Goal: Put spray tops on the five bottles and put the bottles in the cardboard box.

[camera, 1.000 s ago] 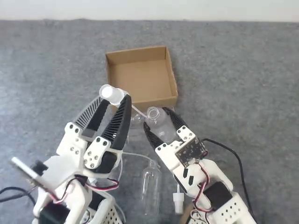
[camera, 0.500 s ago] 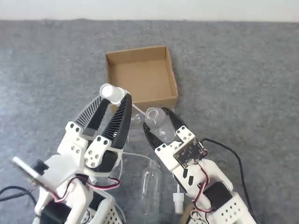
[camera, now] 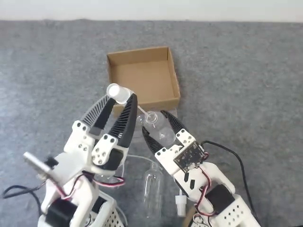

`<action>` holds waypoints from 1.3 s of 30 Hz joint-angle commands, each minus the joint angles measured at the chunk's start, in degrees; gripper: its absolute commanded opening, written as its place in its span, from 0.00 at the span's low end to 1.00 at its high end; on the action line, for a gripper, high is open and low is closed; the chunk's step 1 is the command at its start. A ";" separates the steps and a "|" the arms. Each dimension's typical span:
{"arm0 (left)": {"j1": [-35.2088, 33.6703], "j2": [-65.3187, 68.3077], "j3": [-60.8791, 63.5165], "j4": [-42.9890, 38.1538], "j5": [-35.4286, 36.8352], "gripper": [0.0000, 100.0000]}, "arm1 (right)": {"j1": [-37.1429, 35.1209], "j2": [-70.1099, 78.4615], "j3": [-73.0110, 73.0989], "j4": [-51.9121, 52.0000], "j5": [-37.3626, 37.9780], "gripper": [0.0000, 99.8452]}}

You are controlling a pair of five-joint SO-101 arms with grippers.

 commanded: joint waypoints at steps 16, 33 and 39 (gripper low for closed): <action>5.10 0.00 8.84 1.85 -4.04 0.01 | 3.21 -1.01 1.23 -0.13 0.35 0.01; 7.47 0.00 12.44 3.16 -4.13 0.08 | 3.30 -1.01 1.23 -0.13 0.53 0.01; 7.38 0.00 12.62 4.31 -4.13 0.14 | 3.30 -1.01 1.23 -0.13 0.53 0.01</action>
